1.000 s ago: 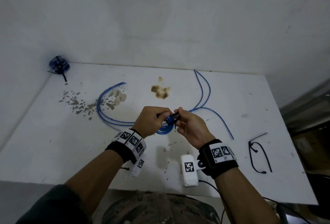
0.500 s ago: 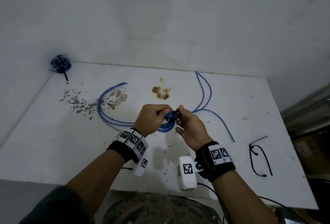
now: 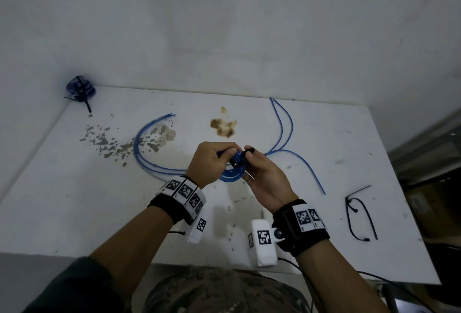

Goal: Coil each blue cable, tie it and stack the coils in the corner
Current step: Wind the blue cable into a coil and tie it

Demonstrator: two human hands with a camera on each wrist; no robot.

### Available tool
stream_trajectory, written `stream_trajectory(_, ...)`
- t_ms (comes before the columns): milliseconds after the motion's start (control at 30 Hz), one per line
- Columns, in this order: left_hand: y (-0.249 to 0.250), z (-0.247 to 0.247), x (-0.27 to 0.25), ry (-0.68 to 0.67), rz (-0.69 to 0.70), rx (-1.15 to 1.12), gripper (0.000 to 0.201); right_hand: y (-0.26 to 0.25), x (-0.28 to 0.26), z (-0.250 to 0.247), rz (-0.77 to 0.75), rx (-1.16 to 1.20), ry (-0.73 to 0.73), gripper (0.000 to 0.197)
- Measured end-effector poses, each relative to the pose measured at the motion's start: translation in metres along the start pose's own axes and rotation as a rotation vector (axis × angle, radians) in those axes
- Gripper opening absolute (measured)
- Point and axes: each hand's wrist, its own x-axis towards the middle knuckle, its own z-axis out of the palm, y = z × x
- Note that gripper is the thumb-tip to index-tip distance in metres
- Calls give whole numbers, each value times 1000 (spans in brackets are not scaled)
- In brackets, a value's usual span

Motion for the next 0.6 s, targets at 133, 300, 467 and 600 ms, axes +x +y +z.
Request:
stream_trajectory(133,0,2,0,3,16,-1,19,-4,0,2,25,8,42,17)
stream_trajectory(300,-2,2,-5,-24,-4,-21,21,-5,-2,4,37,-56,83,4)
stream_trajectory(467,1,0,-8,-46,-16,-34,21,-2,-5,4,-10,-78,133,22)
stream_trajectory(600,-2,-5,-10,-38,-47,-32,20,-3,-9,2,-135,-308,191,13)
